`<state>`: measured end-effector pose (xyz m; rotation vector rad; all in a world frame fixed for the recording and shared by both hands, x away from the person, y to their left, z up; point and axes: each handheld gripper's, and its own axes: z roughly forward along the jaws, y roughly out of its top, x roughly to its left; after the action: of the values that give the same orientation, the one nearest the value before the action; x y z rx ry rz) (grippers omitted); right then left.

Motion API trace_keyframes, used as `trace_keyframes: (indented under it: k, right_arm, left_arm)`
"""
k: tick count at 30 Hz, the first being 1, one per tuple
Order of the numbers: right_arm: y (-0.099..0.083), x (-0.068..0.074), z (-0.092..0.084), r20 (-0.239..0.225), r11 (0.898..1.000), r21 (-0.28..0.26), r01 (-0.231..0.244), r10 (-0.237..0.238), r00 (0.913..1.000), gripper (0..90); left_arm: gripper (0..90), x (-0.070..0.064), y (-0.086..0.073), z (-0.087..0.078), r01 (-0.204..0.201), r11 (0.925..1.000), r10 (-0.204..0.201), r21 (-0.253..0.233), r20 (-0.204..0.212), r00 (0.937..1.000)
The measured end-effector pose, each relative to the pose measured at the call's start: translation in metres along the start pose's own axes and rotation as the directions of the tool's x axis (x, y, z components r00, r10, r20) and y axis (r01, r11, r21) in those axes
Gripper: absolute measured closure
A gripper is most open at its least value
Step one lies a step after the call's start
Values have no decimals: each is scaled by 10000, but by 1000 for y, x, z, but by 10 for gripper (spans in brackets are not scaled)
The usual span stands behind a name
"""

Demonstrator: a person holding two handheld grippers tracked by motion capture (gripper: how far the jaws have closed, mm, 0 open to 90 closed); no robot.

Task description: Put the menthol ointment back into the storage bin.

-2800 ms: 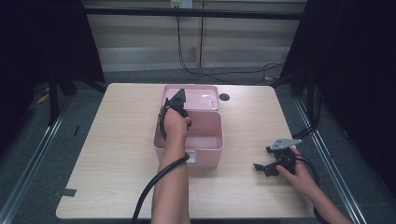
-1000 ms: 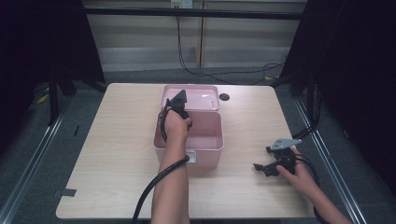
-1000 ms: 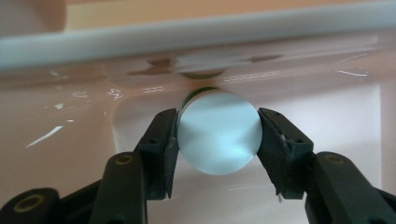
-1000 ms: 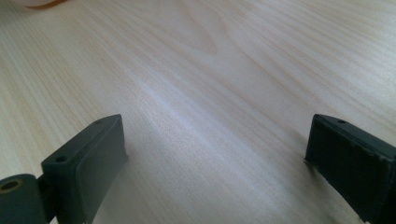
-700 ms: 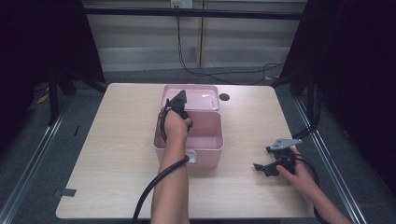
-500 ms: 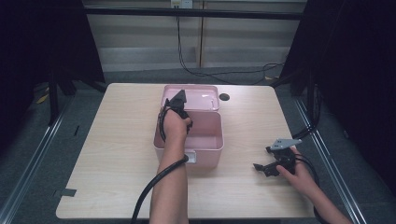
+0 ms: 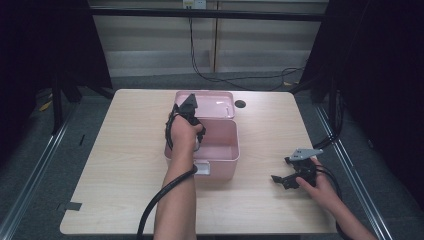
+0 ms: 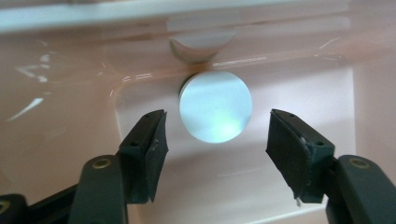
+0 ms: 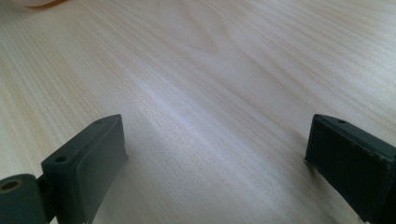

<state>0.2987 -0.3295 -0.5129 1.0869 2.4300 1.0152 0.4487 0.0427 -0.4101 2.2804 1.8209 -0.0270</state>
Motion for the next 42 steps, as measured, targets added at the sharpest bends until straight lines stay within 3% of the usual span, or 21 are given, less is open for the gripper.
trace_keyframes:
  k: [7,26,33,38,42]
  right_arm:
    - [0,0,0,3,10000,7,0,0,10000,45]
    - [0,0,0,4,10000,-2,-11,11,10000,45]
    - [0,0,0,5,10000,1,-10,10,10000,45]
    - [0,0,0,4,10000,1,-9,9,10000,45]
    - [0,0,0,6,10000,-1,-3,3,10000,45]
  left_arm:
    - [341,1,-1,-10,-122,9999,122,9,231,9997]
    - [255,-6,-3,-30,-995,9950,993,2,532,9936]
    - [230,-7,-4,-37,-1377,9905,1376,-36,780,9874]
    - [227,-10,-5,-41,-1637,9864,1645,-169,707,9838]
    - [223,-12,-7,-44,-2050,9786,2057,-160,765,9756]
